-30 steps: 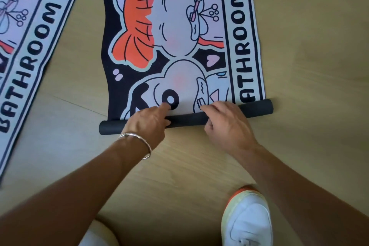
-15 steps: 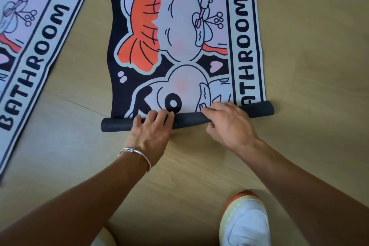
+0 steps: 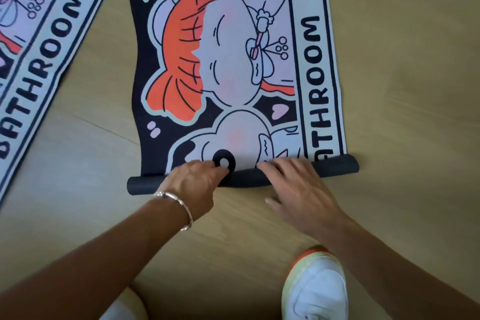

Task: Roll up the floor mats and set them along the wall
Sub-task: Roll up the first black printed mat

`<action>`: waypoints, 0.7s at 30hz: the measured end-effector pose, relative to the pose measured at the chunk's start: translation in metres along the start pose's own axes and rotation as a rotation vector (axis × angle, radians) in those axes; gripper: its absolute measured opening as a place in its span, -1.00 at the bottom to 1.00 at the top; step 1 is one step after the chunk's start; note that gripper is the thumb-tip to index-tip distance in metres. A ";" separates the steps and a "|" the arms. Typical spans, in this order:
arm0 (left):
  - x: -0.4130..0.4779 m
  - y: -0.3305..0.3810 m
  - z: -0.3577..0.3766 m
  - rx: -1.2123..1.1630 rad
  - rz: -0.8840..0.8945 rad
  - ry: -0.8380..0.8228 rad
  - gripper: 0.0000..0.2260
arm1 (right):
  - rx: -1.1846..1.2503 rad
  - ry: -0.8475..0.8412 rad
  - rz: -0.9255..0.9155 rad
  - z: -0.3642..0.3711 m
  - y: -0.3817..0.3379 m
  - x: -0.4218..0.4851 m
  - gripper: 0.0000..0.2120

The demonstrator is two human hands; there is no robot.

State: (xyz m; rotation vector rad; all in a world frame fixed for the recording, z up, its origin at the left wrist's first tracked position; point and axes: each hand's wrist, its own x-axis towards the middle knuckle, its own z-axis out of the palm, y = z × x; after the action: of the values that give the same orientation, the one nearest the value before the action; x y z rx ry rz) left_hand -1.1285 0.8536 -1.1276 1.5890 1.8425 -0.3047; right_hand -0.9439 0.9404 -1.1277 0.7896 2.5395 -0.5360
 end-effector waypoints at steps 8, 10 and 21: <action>-0.007 0.004 0.015 0.157 0.040 0.115 -0.34 | 0.133 0.119 0.087 -0.001 0.006 0.027 -0.70; -0.011 0.010 0.028 0.177 0.025 0.151 -0.29 | 0.133 0.090 0.072 -0.005 0.010 0.031 -0.67; 0.016 -0.003 0.014 0.157 0.025 0.027 -0.30 | -0.042 0.151 0.178 0.024 -0.008 0.019 -0.46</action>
State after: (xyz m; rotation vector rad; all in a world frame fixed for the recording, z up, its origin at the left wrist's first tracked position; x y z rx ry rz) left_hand -1.1265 0.8572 -1.1487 1.7278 1.8558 -0.4274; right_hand -0.9563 0.9310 -1.1554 1.0640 2.5728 -0.3766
